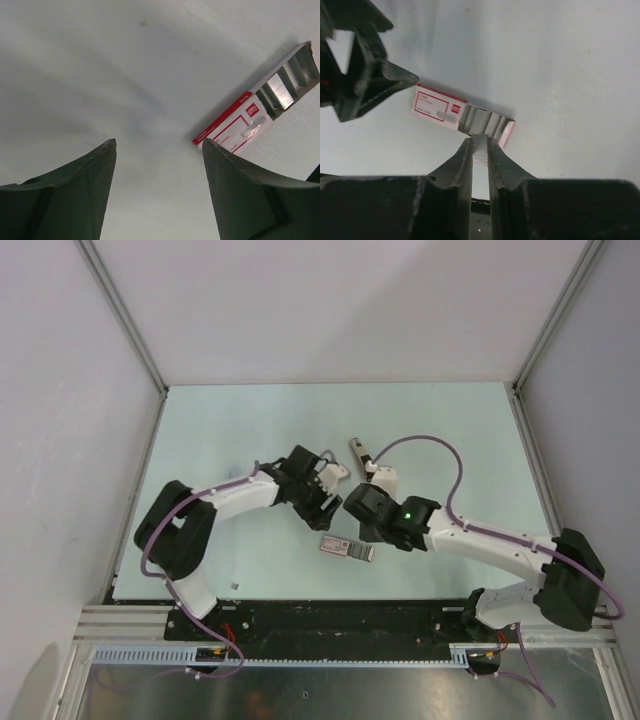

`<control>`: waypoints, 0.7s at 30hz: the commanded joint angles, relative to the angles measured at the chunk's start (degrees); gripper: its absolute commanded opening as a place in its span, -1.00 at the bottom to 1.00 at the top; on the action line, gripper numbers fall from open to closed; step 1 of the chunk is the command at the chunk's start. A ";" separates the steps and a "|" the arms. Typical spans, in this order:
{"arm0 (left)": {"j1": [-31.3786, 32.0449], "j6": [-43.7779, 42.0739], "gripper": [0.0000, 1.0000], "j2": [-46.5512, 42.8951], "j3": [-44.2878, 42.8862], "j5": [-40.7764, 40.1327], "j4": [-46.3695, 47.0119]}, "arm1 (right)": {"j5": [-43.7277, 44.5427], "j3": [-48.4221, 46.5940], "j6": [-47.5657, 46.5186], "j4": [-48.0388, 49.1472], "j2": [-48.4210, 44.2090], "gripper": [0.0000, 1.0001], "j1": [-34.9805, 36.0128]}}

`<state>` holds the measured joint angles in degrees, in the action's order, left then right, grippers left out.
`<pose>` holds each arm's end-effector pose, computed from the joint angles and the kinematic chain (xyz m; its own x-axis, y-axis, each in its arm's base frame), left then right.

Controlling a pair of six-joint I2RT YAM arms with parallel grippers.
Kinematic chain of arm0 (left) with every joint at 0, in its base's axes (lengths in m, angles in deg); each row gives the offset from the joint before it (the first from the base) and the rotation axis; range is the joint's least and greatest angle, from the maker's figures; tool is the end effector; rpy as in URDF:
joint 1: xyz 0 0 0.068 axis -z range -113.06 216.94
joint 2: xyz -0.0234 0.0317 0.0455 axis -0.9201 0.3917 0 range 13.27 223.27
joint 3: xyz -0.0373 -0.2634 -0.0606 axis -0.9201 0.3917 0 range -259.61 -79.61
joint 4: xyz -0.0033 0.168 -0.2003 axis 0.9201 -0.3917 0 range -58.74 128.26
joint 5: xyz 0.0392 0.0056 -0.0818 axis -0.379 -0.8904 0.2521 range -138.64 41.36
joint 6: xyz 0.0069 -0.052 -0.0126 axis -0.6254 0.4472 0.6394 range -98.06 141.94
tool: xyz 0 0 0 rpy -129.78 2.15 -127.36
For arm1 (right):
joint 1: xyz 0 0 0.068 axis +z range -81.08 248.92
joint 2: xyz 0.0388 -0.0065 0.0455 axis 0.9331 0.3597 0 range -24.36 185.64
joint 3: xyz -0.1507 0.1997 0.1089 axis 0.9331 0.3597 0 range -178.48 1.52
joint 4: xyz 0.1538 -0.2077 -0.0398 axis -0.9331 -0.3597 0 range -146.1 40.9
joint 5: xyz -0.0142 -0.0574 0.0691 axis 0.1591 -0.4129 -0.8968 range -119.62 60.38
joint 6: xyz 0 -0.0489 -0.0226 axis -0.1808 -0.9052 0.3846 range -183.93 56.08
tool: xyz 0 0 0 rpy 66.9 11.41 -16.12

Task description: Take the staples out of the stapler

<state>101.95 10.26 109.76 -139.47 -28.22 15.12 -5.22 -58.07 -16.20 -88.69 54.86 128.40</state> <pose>0.2684 -0.2030 0.1850 -0.5551 0.6204 -0.5540 0.8107 0.5526 -0.1934 0.1529 0.2304 0.2557 -0.7945 -0.0210 -0.6069 -0.1327 0.9812 0.1398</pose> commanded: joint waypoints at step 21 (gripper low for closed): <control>6.69 -1.11 0.47 3.55 0.38 -7.98 5.84 | -4.92 13.08 6.43 5.84 -5.53 -0.81 -0.39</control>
<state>108.31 9.40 114.77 -139.36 -35.15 19.85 -10.09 -45.26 -11.33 -84.84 48.83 128.01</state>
